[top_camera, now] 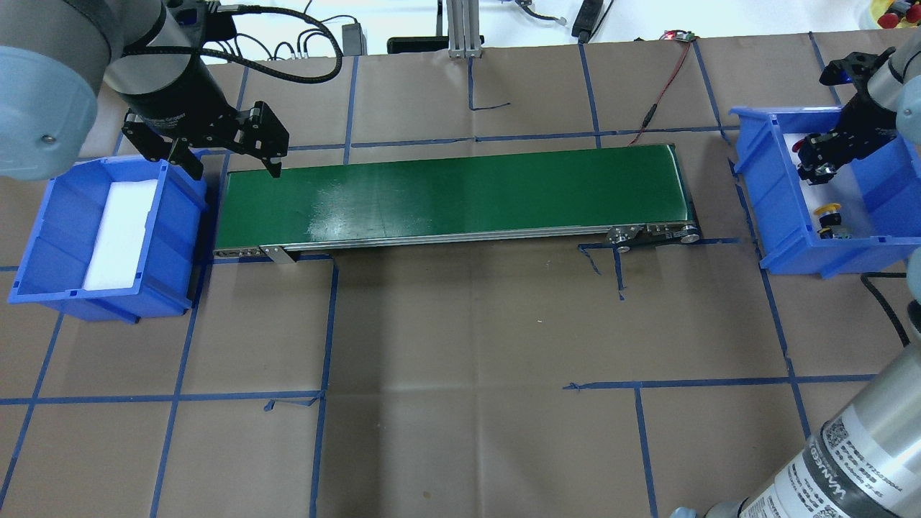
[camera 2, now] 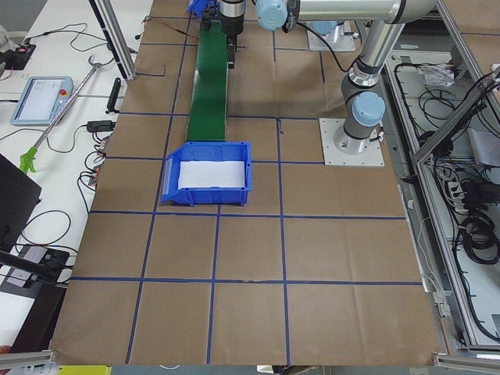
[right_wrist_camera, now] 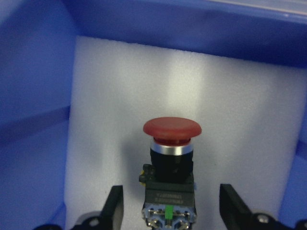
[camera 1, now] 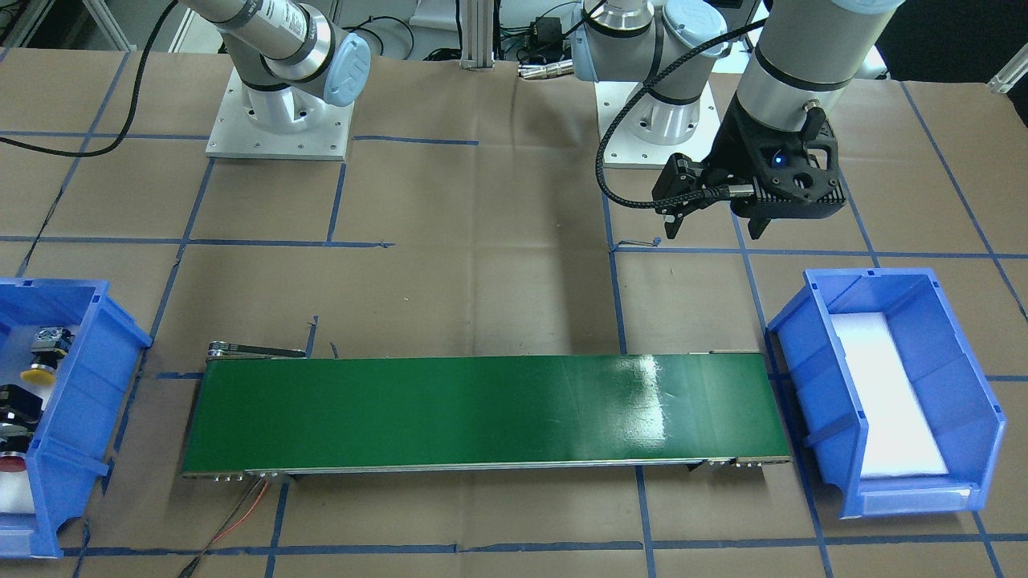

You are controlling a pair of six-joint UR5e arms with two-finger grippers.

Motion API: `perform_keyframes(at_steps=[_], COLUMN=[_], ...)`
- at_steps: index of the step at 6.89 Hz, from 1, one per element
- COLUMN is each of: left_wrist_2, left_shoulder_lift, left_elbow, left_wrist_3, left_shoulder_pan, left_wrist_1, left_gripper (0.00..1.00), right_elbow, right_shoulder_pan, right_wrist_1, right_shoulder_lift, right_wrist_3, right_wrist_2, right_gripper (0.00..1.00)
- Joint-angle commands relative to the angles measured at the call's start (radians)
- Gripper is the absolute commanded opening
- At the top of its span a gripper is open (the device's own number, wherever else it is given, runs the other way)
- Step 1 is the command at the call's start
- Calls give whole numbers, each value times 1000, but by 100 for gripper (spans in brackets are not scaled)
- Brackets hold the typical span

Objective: Transport two buttons from left to right
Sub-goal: 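Open the right gripper and lift it out of the bin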

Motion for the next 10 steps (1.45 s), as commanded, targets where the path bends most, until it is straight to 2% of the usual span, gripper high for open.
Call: perform_keyframes(at_steps=[1, 2, 4, 5, 6, 7, 8, 9, 10], left_wrist_2=[0, 0, 0, 0, 0, 0, 0, 0, 0], left_shoulder_lift=[0, 0, 0, -1, -1, -3, -3, -6, -5], left_elbow=[0, 0, 0, 0, 0, 0, 0, 2, 0], left_wrist_3=[0, 0, 0, 0, 0, 0, 0, 0, 0], left_shoulder_pan=[0, 0, 0, 0, 0, 0, 0, 0, 0], left_wrist_1=[0, 0, 0, 0, 0, 0, 0, 0, 0], left_gripper=[100, 100, 100, 100, 100, 100, 100, 100, 100], right_elbow=[-13, -33, -33, -28, -28, -25, -18, 5, 57], right_shoulder_pan=[5, 8, 11, 52, 94, 132, 193, 264, 330], right_wrist_1=[1, 14, 24, 40, 82, 210, 300, 367, 377], right_shoulder_lift=[-18, -59, -214, -289, -347, -413, -443, -490, -550], right_wrist_3=[4, 4, 4, 7, 13, 122, 341, 466, 555], right_wrist_2=[3, -3, 8, 211, 280, 246, 196, 83, 38], right_gripper=[99, 99, 99, 100, 100, 100, 100, 100, 100])
